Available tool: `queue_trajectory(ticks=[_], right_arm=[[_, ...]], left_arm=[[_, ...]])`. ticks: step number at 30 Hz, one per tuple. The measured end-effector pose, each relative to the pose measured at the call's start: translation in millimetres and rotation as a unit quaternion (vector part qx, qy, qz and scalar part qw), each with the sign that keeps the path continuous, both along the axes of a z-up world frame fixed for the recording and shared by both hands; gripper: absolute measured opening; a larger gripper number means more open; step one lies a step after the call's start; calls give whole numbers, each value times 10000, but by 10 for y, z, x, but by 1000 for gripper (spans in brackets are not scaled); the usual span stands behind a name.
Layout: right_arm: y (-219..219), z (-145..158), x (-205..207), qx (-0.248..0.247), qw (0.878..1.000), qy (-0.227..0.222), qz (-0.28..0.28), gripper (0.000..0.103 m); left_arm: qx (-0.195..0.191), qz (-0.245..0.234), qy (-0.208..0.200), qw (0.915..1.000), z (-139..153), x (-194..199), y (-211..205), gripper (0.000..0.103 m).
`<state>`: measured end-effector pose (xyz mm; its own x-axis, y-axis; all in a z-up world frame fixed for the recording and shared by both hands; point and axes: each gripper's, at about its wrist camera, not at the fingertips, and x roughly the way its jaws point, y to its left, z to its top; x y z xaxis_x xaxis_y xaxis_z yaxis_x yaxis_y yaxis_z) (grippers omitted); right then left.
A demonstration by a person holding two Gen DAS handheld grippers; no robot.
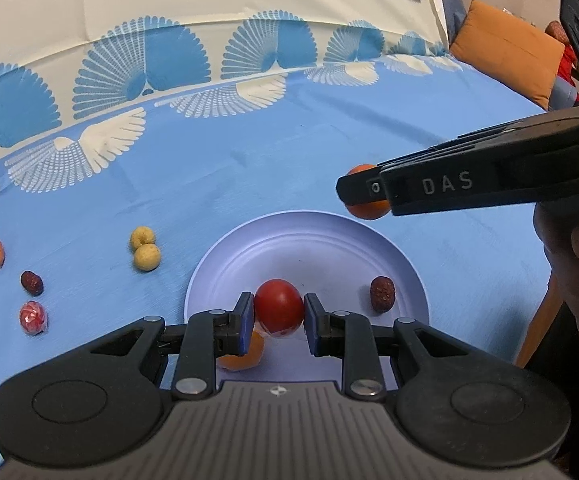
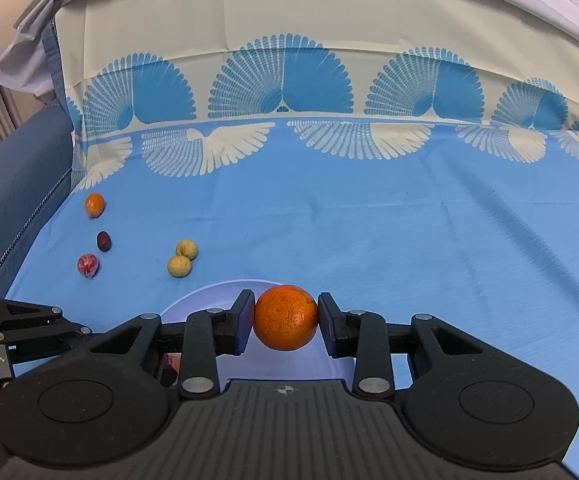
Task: Organize fruits
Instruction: 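Carry the tangerine with the right tool while the left carries the tomato over the plate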
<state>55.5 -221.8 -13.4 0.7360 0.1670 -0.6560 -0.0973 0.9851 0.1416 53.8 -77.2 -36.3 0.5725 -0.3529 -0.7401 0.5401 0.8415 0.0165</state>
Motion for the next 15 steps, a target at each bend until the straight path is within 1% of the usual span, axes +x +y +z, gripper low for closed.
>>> queue_trajectory(ticks=[15], right_arm=[[37,-48,7,-87,9998,145,100,36]], left_arm=[[51,-134,-12,9999,-21,-8,-22,29]])
